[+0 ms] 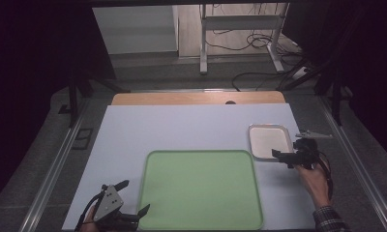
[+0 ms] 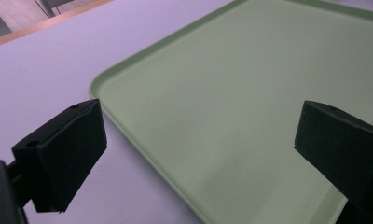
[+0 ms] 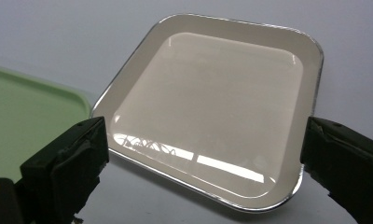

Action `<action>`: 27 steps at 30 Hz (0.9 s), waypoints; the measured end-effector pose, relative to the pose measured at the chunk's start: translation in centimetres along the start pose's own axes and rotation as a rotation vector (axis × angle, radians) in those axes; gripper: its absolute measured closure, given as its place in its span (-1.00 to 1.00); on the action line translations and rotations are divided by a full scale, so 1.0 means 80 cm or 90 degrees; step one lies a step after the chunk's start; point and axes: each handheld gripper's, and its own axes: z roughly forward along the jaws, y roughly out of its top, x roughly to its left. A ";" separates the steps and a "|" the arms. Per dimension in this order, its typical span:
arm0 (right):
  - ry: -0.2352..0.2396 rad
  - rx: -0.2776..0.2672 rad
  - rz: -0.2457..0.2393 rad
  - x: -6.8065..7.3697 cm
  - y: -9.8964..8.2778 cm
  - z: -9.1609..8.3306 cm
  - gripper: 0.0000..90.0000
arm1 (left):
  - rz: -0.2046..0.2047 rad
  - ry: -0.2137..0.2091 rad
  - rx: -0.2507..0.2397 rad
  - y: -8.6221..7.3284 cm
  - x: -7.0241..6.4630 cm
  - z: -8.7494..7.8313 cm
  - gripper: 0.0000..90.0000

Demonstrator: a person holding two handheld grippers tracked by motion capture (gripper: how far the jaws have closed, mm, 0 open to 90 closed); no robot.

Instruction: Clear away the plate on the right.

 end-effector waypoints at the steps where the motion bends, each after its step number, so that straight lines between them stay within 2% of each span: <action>1: -0.001 0.006 0.003 -0.002 0.001 0.001 -0.98 | 0.000 0.000 0.000 0.000 0.000 0.000 -0.96; 9: -0.012 0.026 0.023 -0.014 0.003 0.010 -1.00 | 0.001 -0.001 -0.001 0.000 0.000 0.000 -0.95; 11: -0.017 0.022 0.039 -0.019 0.006 0.011 -1.00 | 0.002 0.000 0.000 0.000 -0.001 0.000 -0.96; 15: -0.008 0.014 0.078 -0.027 0.010 0.014 -1.00 | 0.001 0.000 0.000 0.000 0.000 0.000 -0.95; 17: -0.005 0.016 0.087 -0.030 0.010 0.015 -1.00 | 0.000 0.000 0.000 0.000 0.000 0.000 -0.95; 20: -0.022 0.026 0.087 -0.037 0.012 0.019 -0.91 | 0.003 0.000 0.001 0.000 -0.001 0.000 -0.95; 22: -0.024 0.024 0.090 -0.039 0.013 0.019 -0.87 | 0.004 0.001 0.002 0.000 -0.001 0.001 -0.95; 24: -0.029 0.021 0.095 -0.046 0.016 0.016 -0.75 | 0.009 0.001 0.005 0.000 -0.001 0.000 -0.95; 27: -0.031 0.024 0.101 -0.050 0.018 0.015 -0.71 | 0.009 0.001 0.006 0.000 -0.001 0.000 -0.95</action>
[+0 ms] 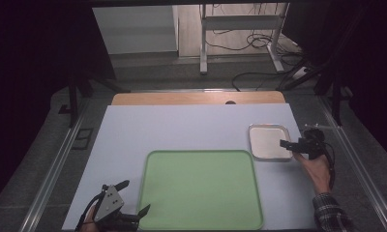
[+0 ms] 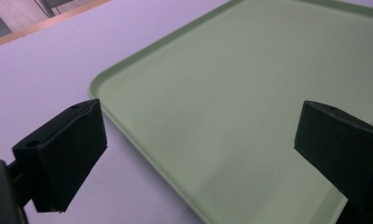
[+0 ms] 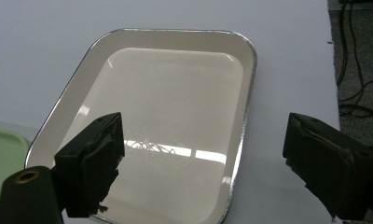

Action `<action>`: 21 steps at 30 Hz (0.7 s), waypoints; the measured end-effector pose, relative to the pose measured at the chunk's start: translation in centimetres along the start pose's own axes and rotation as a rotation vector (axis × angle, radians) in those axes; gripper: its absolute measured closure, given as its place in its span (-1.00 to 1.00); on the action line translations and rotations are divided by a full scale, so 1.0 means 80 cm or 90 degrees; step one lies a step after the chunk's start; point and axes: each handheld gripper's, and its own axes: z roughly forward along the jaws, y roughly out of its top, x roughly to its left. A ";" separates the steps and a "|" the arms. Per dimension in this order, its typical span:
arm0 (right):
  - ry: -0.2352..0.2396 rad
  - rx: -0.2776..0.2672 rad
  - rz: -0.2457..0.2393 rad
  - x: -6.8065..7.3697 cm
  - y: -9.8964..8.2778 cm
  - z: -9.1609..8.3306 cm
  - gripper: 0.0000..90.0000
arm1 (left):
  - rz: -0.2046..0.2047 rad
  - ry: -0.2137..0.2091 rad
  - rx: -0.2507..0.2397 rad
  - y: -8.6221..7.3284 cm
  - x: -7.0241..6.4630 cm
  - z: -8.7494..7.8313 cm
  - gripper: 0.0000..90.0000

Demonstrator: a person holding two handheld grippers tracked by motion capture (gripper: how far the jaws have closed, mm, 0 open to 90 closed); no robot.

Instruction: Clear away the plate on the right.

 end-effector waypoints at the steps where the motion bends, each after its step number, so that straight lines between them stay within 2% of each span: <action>1: -0.003 0.003 0.013 -0.005 0.002 0.000 -0.63 | 0.000 0.000 0.000 0.000 0.000 0.000 -0.95; 7: -0.009 0.010 0.031 -0.014 0.005 0.002 -0.36 | 0.002 0.000 0.001 0.000 -0.001 0.001 -0.95; 8: -0.009 0.021 0.034 -0.017 0.006 0.005 -0.23 | 0.002 0.000 0.002 0.000 -0.001 0.001 -0.95; 10: -0.011 0.024 0.033 -0.017 0.006 0.007 -0.18 | 0.002 0.000 0.002 0.000 -0.001 0.001 -0.95; 11: -0.017 0.041 0.034 -0.018 0.007 0.011 -0.10 | 0.002 0.000 0.002 0.000 -0.001 0.001 -0.95; 13: -0.020 0.047 0.038 -0.018 0.008 0.013 -0.06 | 0.002 0.000 0.002 0.000 -0.001 0.001 -0.95; 15: -0.029 0.063 0.051 -0.019 0.010 0.020 0.10 | 0.004 0.000 0.004 0.000 -0.001 0.001 -0.95; 19: -0.028 0.066 0.054 -0.022 0.012 0.024 0.25 | 0.005 0.001 0.004 0.000 -0.001 0.001 -0.95; 21: -0.030 0.069 0.065 -0.026 0.015 0.029 0.40 | 0.005 0.001 0.004 0.000 -0.001 0.001 -0.95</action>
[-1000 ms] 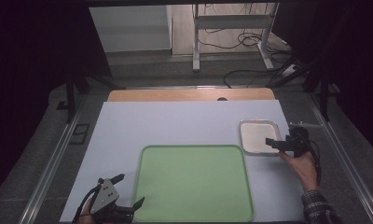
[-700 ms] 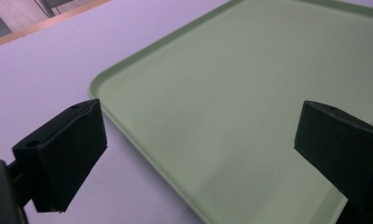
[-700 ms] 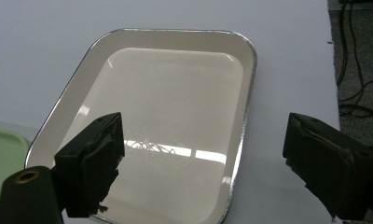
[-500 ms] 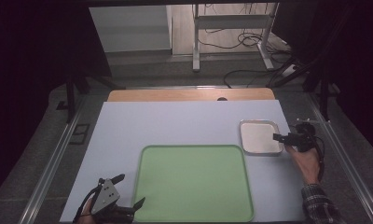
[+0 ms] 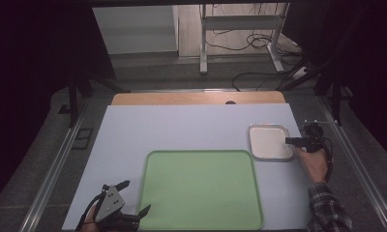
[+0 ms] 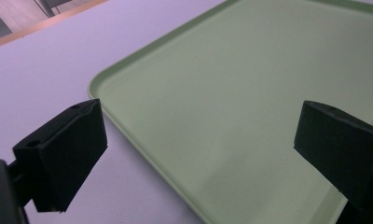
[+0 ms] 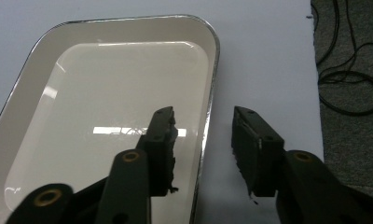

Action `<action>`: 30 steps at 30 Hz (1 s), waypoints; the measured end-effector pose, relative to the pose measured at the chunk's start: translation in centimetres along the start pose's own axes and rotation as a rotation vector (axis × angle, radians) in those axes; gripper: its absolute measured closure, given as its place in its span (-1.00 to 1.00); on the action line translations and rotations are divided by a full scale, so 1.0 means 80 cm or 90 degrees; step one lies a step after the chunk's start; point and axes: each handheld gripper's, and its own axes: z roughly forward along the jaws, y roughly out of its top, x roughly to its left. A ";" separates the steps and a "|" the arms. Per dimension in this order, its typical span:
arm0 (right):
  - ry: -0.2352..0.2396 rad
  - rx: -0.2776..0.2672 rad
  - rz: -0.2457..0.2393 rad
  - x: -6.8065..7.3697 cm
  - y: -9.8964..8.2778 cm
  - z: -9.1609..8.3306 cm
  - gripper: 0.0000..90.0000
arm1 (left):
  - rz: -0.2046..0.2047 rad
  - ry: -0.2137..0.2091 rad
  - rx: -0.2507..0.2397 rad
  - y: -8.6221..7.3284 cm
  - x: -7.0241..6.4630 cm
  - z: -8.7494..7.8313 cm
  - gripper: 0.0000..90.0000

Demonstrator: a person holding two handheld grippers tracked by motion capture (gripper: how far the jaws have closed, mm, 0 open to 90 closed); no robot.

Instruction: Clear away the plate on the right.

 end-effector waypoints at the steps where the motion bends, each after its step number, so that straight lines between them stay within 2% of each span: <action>1: 0.001 0.003 0.003 -0.001 0.001 0.001 0.43 | 0.000 0.000 0.000 0.000 0.000 0.000 -0.95; 7: 0.021 0.005 0.025 -0.012 0.003 0.007 0.61 | 0.000 0.000 0.000 0.000 0.000 0.000 -0.95; 10: 0.049 0.007 0.041 -0.016 0.004 0.010 0.79 | 0.001 0.000 0.000 0.000 -0.001 0.000 -0.95; 13: 0.062 0.013 0.047 -0.016 0.004 0.011 0.88 | 0.003 0.001 0.000 0.000 -0.001 0.000 -0.95; 15: 0.055 0.019 0.057 -0.015 0.005 0.011 0.90 | 0.004 0.001 0.001 0.000 -0.001 0.000 -0.95; 19: 0.070 0.027 0.081 -0.014 0.006 0.012 0.97 | 0.005 0.001 0.001 0.000 -0.001 0.000 -0.95; 21: 0.065 0.028 0.075 -0.012 0.006 0.012 0.98 | 0.005 0.001 0.001 0.000 -0.001 0.000 -0.95; 30: 0.064 0.020 0.101 -0.019 0.004 0.004 0.98 | 0.008 0.002 0.000 0.000 -0.001 -0.001 -0.95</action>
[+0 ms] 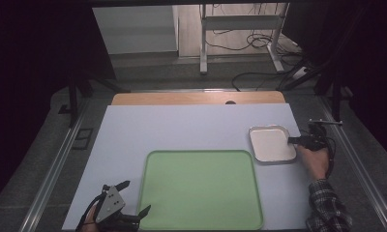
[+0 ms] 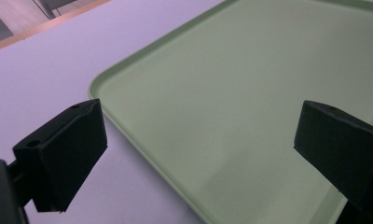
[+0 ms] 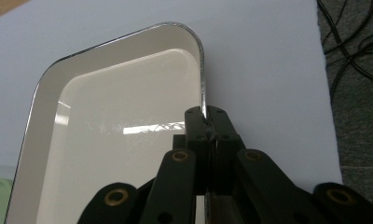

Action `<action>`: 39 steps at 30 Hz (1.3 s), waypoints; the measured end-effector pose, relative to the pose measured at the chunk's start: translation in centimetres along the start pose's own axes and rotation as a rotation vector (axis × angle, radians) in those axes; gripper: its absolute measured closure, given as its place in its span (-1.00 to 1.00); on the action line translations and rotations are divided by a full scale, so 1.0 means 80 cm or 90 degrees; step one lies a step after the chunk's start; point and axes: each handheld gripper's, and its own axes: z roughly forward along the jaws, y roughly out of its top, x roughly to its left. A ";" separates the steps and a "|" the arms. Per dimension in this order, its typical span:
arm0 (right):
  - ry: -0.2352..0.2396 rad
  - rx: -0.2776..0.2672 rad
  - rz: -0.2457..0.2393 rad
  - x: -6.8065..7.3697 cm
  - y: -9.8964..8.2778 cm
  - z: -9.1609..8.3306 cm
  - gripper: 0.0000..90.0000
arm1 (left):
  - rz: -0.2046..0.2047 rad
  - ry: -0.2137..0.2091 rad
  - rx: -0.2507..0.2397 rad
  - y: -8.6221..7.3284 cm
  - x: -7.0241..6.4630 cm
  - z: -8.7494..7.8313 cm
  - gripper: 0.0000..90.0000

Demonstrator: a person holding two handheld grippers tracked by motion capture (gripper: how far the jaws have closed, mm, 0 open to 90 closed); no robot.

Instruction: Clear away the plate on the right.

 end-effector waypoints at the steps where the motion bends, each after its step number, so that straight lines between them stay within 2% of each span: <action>1: 0.007 -0.008 0.006 -0.001 0.000 -0.001 0.98 | -0.002 0.000 -0.001 0.000 0.000 0.000 -0.95; 4: 0.024 -0.015 0.013 -0.001 -0.002 -0.006 0.98 | -0.008 -0.001 -0.005 0.000 0.001 -0.001 -0.95; 7: 0.025 -0.015 0.007 0.001 -0.002 -0.008 0.98 | -0.012 -0.001 -0.008 -0.001 0.001 -0.001 -0.95; 22: 0.059 -0.014 -0.014 0.026 -0.013 -0.020 0.98 | -0.015 -0.003 -0.012 -0.001 0.002 -0.002 -0.95; 27: 0.070 -0.012 -0.016 0.037 -0.018 -0.022 0.97 | -0.015 -0.004 -0.012 -0.001 0.002 -0.002 -0.95; 38: 0.107 0.005 -0.058 0.079 -0.031 -0.012 0.98 | -0.014 -0.004 -0.013 -0.001 0.002 -0.002 -0.95; 39: 0.107 0.005 -0.058 0.079 -0.031 -0.012 0.98 | -0.014 -0.004 -0.013 -0.001 0.002 -0.002 -0.95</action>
